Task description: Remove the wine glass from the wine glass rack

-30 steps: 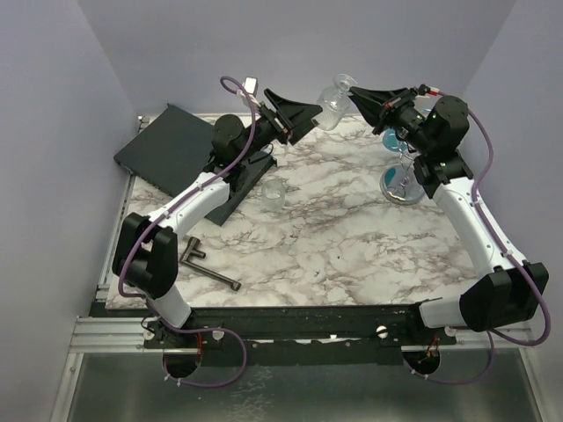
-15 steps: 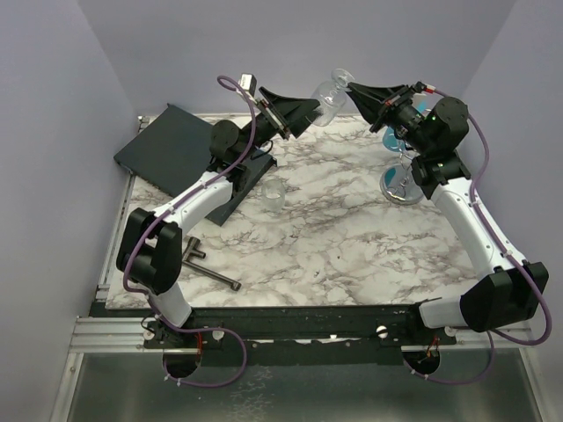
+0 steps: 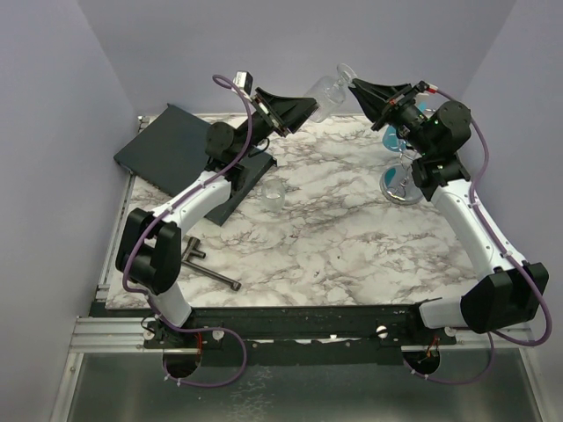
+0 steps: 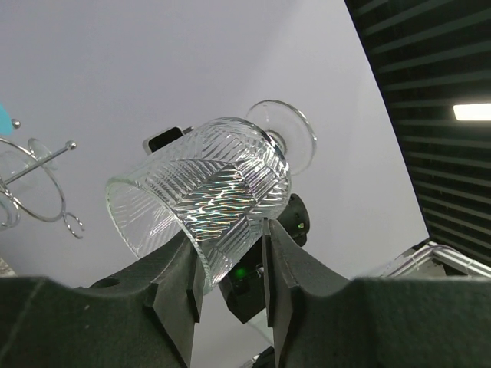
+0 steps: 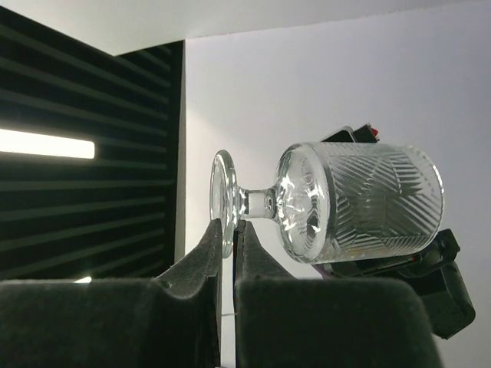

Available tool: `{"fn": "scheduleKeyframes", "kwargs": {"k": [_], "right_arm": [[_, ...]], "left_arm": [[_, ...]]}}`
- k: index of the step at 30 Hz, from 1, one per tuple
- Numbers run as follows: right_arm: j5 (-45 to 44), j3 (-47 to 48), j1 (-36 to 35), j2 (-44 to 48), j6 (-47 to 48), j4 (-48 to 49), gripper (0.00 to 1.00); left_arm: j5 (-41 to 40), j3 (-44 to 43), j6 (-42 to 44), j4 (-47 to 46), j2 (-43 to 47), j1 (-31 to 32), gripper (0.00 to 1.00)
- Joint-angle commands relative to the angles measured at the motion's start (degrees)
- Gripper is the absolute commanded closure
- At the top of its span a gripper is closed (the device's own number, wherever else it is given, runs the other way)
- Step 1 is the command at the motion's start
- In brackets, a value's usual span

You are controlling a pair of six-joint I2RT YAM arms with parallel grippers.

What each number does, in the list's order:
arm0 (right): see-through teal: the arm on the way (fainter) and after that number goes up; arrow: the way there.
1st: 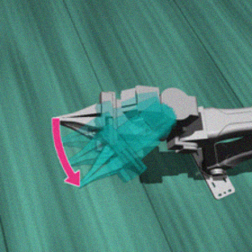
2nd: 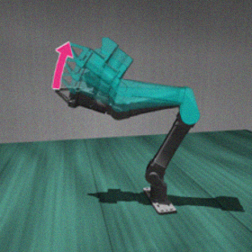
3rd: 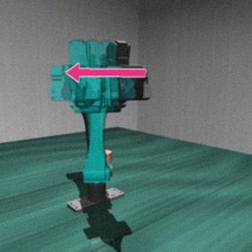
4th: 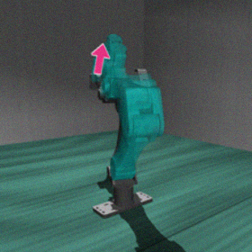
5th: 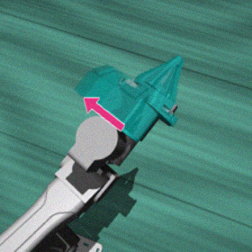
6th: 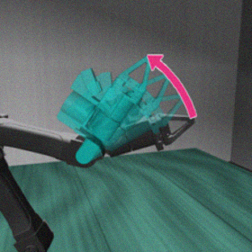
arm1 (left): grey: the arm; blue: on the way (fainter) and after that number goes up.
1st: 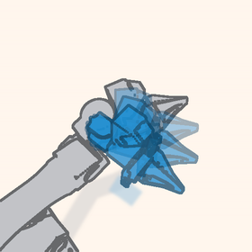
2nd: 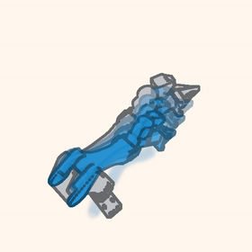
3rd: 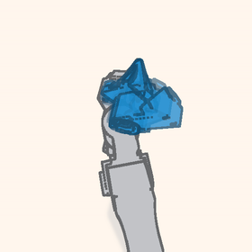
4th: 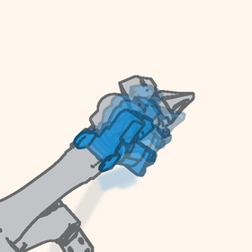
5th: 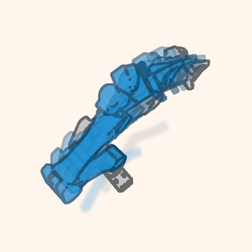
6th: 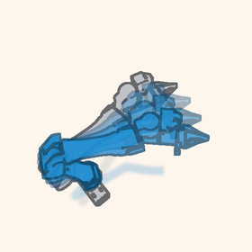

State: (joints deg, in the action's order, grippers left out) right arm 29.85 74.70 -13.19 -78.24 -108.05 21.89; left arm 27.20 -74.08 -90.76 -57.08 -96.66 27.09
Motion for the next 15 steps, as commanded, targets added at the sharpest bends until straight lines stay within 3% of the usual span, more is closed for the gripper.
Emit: {"fn": "scheduleKeyframes", "kwargs": {"k": [1, 8, 15], "right_arm": [[0.3, -2.8, -0.4, 0.5, 1.4, 0.7, 1.00], [0.3, -4.8, -0.3, 0.7, 2.3, 0.2, 1.00], [0.1, -7.4, -0.4, 1.2, 3.8, -0.7, 1.00]], "left_arm": [[0.5, -1.2, -1.6, -7.1, 4.2, 0.3, 0.66], [0.6, -2.1, -2.2, -7.8, 4.8, 0.8, 0.67], [0.5, -1.8, -2.6, -7.2, 5.2, 0.9, 0.77]]}}
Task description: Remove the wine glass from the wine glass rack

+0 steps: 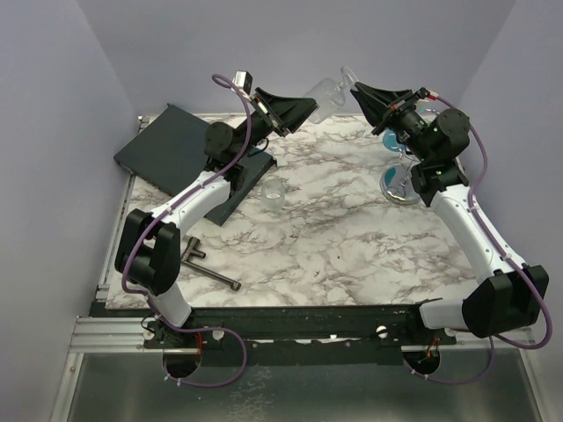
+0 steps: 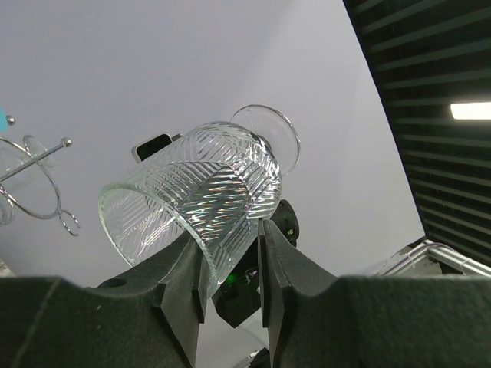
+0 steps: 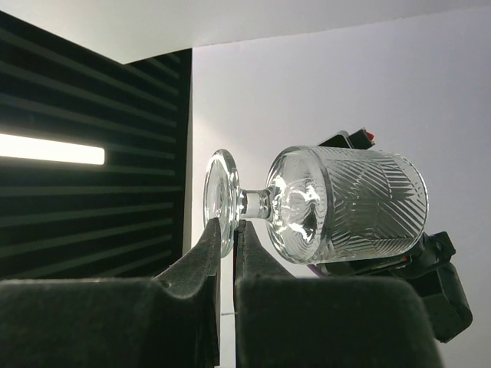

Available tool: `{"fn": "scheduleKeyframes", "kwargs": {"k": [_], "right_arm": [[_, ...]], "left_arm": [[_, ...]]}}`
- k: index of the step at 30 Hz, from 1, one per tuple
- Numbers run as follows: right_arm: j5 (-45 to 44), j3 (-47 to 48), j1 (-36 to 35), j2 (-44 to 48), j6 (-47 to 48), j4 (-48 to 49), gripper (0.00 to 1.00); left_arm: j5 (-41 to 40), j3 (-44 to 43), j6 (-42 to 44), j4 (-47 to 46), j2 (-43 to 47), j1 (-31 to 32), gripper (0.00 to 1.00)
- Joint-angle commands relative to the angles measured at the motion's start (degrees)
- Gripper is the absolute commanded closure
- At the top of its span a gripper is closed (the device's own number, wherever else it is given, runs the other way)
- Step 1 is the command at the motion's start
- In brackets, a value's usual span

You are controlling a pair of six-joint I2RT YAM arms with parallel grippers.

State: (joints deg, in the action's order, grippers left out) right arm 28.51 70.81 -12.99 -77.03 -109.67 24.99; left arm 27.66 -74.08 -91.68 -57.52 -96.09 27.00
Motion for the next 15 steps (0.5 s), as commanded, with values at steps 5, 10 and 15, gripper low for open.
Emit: {"fn": "scheduleKeyframes", "kwargs": {"k": [5, 10, 15], "right_arm": [[0.8, -4.4, -0.5, 0.7, 8.1, -6.0, 1.00], [0.4, -5.1, -0.6, 1.2, 10.4, -7.5, 1.00], [0.3, -6.0, -0.5, 0.9, 12.4, -8.8, 1.00]], "left_arm": [[0.0, -0.9, -0.7, -5.8, 5.7, 1.1, 0.81], [0.2, -0.4, 0.0, -4.3, 6.7, 1.0, 0.85], [0.5, 0.3, 0.6, -2.8, 7.6, 1.3, 0.89]]}}
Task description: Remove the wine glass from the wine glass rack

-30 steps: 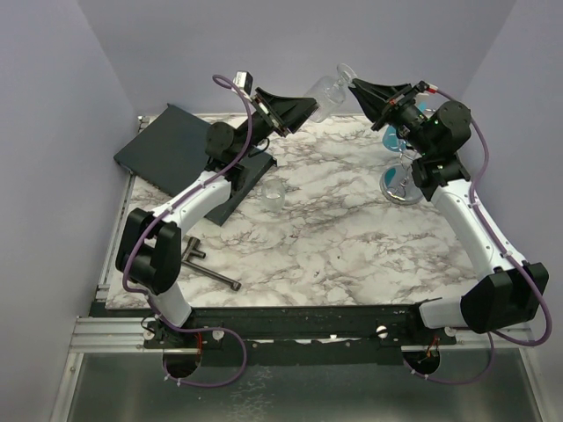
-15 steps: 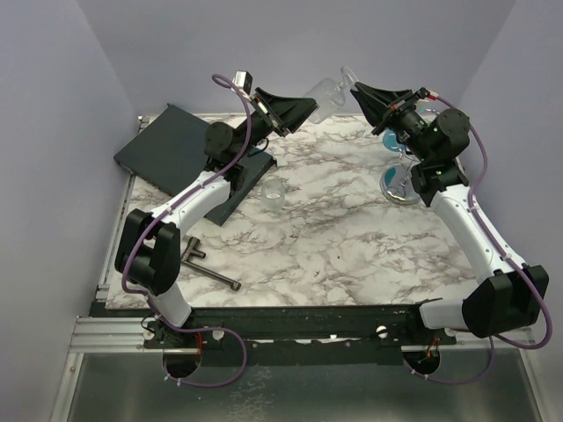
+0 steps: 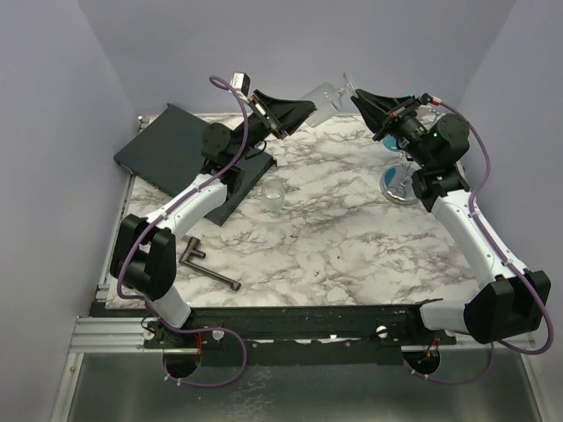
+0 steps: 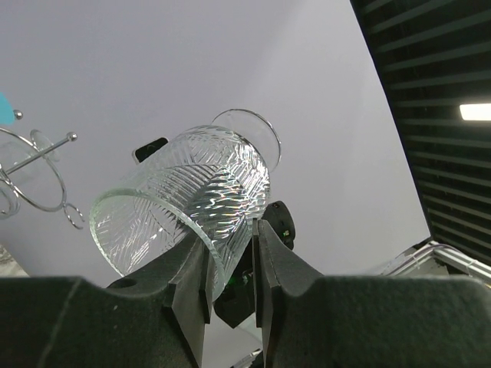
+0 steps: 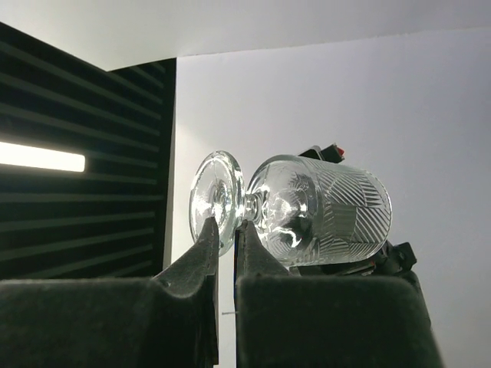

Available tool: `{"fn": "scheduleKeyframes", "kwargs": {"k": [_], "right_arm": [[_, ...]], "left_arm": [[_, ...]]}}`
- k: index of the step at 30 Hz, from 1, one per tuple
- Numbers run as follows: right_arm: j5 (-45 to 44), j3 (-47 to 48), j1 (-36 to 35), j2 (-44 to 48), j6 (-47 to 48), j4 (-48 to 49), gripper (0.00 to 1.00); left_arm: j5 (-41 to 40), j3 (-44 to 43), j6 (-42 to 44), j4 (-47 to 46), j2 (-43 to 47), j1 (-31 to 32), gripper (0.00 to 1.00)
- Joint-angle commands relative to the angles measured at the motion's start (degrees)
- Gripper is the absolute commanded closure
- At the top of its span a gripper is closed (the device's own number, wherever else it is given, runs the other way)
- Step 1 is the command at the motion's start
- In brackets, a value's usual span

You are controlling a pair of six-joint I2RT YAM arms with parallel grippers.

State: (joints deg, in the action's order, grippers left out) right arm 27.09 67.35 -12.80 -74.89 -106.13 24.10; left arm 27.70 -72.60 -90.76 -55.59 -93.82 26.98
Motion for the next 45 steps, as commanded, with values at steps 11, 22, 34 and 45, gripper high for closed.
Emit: {"fn": "scheduleKeyframes", "kwargs": {"k": [11, 22, 34, 45], "right_arm": [[-0.5, -1.1, -0.7, -1.1, 17.5, -15.6, 1.00], [-5.1, 0.9, -0.7, 0.5, 24.8, -23.2, 0.96], [-20.0, 6.5, -0.7, 7.2, 44.4, -42.9, 0.51], [-22.7, 15.0, -0.7, 5.2, 59.0, -53.0, 0.04]], "left_arm": [[-0.2, 0.2, 6.4, 6.8, 9.7, 1.6, 1.00], [-3.2, -1.4, 15.0, 23.1, 12.5, 2.2, 1.00], [-10.7, -12.6, 36.6, 64.7, 17.1, 4.4, 1.00], [-23.3, -16.6, 49.6, 98.6, 21.5, 6.0, 1.00]]}}
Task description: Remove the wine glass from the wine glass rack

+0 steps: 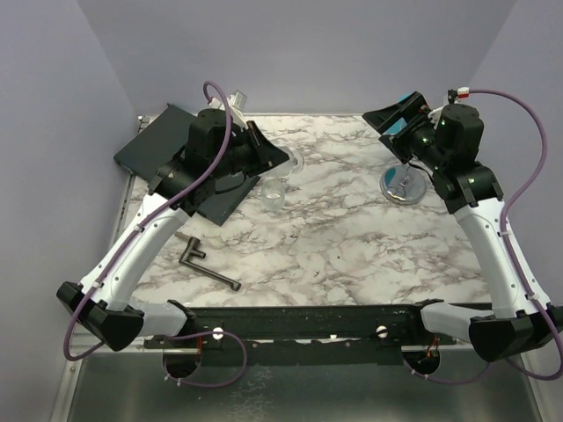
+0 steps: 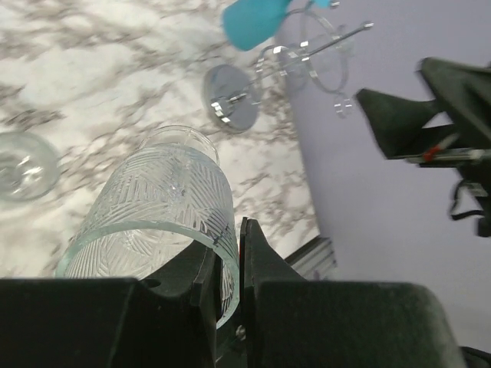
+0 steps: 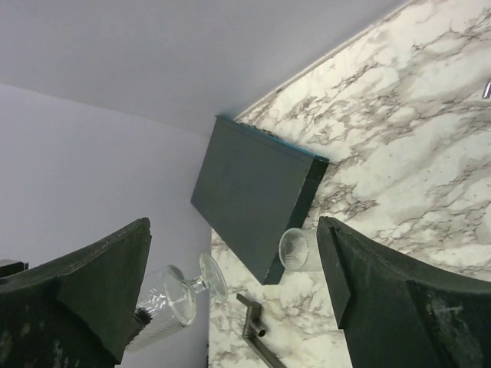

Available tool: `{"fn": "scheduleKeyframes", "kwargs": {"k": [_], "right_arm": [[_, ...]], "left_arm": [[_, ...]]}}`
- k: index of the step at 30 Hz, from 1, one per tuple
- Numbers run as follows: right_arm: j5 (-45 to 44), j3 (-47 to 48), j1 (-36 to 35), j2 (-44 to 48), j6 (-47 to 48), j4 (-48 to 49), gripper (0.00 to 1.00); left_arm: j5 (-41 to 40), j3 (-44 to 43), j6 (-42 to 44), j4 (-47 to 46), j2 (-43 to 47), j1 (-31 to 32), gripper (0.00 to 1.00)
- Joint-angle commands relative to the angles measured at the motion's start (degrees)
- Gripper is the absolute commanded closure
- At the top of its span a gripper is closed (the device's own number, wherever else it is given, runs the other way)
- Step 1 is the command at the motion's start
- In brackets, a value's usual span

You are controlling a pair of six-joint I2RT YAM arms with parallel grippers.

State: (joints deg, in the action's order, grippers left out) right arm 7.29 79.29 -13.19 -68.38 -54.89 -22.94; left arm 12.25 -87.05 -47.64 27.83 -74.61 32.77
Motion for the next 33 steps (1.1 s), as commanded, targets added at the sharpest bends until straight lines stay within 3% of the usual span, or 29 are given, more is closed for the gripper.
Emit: {"fn": "scheduleKeyframes", "kwargs": {"k": [1, 6, 11, 17, 33], "right_arm": [[-3.6, 3.7, -0.3, -1.7, 8.4, -6.8, 0.01], [-6.8, 4.3, -0.3, -1.8, 11.0, -8.2, 0.00], [-10.7, 3.8, -0.3, -1.3, 12.8, -8.9, 0.00], [-12.7, 3.8, -0.3, -0.7, 14.3, -9.5, 0.00], [-11.6, 10.3, 0.7, -4.6, 17.3, -12.9, 0.00]], "left_arm": [[-9.2, -2.0, 7.1, 18.0, 2.5, 0.2, 1.00], [-14.2, 2.1, 7.9, 26.3, 3.9, 0.2, 1.00], [-14.7, 7.7, 7.6, 28.2, 3.4, 0.2, 1.00], [-15.9, 12.8, 8.3, 26.6, -0.8, 0.2, 1.00], [-20.0, 14.5, 11.7, 19.5, -13.6, 0.1, 1.00]]}}
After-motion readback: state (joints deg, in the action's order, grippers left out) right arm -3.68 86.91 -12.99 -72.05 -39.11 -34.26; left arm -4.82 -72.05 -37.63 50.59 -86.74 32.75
